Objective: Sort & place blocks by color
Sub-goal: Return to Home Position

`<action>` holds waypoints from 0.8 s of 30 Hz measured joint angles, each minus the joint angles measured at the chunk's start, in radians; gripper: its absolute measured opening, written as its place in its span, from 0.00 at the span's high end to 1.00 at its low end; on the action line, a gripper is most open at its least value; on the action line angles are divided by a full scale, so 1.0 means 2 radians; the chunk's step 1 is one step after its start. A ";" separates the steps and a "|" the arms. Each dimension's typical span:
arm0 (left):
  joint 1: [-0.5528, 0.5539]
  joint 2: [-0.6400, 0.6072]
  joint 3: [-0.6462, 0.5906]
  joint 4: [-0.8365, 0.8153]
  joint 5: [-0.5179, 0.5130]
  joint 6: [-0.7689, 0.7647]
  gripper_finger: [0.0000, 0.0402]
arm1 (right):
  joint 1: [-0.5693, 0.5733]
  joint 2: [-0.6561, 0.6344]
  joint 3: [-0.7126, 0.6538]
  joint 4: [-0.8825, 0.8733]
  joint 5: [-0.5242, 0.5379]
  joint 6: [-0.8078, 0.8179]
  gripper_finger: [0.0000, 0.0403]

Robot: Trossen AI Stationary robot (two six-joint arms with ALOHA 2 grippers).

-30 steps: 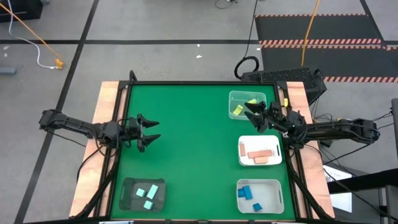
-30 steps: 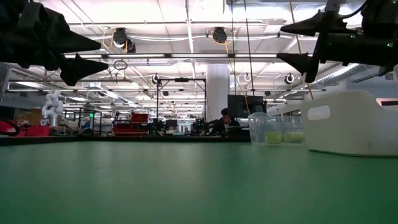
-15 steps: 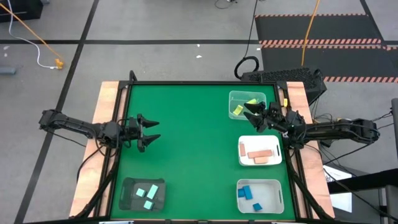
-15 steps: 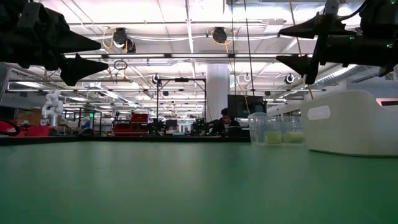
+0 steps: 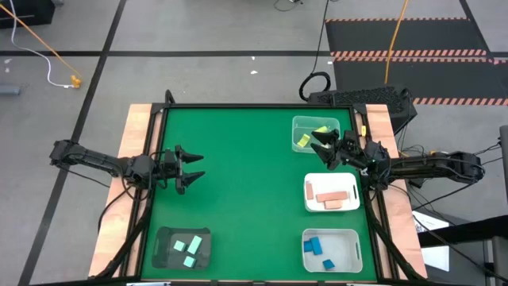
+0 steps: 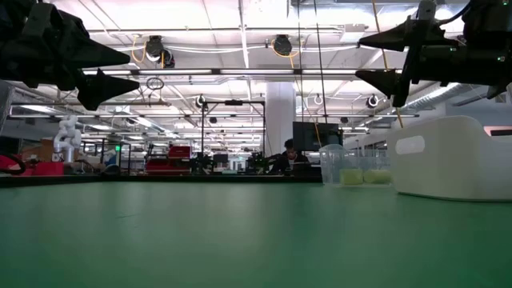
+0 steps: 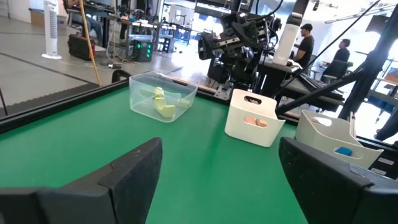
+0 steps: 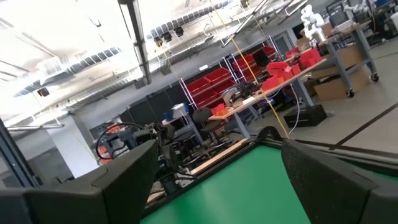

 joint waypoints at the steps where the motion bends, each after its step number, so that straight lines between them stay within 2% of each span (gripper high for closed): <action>1: 0.000 0.000 0.000 0.000 0.000 0.000 0.21 | 0.000 0.000 0.000 0.000 0.000 -0.001 0.17; 13: 0.000 0.000 0.000 0.000 0.000 0.000 0.20 | 0.000 -0.005 0.000 0.022 0.000 0.000 0.17; 24: 0.000 0.000 0.000 0.000 0.000 0.000 0.21 | 0.000 -0.120 0.000 -0.009 0.000 -0.042 0.17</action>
